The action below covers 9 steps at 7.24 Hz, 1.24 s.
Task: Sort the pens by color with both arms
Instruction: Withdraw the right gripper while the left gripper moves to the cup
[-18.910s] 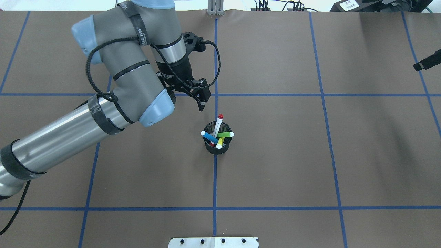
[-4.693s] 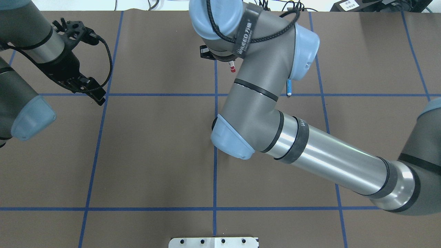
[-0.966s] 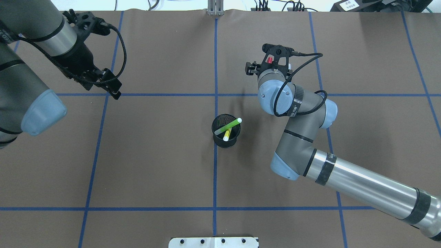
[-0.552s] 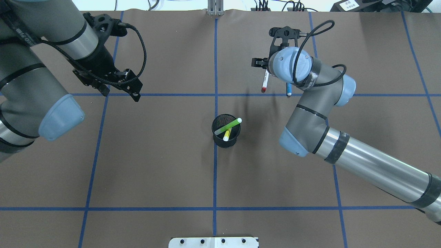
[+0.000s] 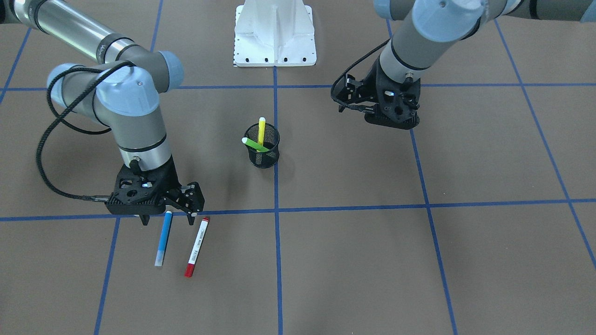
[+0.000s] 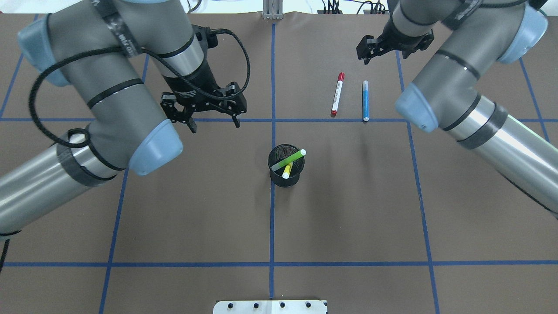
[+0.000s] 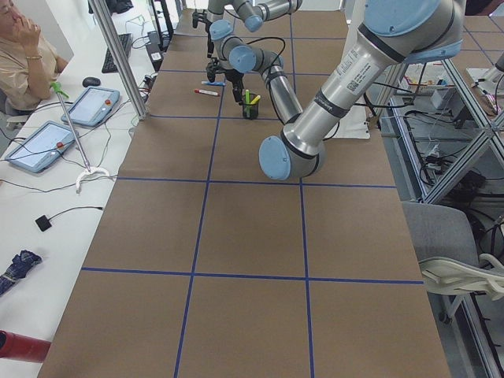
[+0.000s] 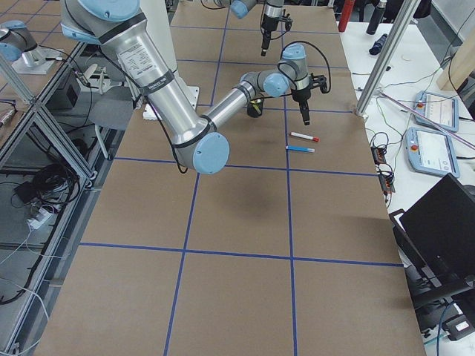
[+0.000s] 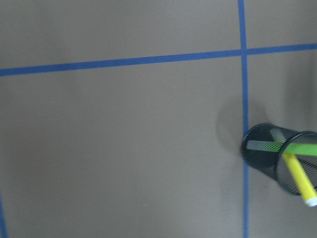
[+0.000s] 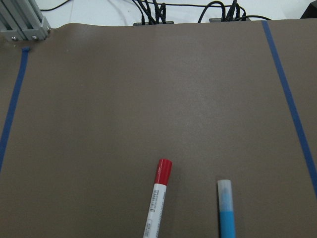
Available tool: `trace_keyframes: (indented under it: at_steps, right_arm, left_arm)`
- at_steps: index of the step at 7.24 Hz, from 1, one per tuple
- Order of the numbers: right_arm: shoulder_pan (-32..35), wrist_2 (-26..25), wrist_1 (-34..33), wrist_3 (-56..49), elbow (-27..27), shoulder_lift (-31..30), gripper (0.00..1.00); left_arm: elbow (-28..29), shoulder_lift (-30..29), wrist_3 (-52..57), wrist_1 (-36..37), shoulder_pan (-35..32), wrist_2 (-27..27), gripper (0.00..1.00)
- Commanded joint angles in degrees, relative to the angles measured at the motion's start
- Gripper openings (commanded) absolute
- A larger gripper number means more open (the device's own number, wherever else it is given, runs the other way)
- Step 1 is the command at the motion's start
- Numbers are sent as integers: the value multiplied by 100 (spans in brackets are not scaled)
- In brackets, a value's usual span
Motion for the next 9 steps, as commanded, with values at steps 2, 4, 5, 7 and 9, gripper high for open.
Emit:
trace_keyframes:
  at_steps: [2,4,5,7,9]
  right_arm:
    - [1136,1410,-1359,-2745,68,95,100]
    - [1208,1404,-1548,-3015,138,114,100]
    - [1200,1403,-1548,-3015,155,122,100]
    - [1208,1395,-1556,-3015,295,70,100]
    - [1217,1333,-1556,-3015,305,61,100]
  left_arm:
    - [1544,-1282,-1566,-42,425,20,100]
    - [1997,-1531,-2033,-120,688,142,100]
    - [2181,-1557,-2558,-574,785,256,99]
    - [2927,-1916,-3046,-1017,909,432,97]
    - [3061,-1953,-3030,-1035,1058,738,97]
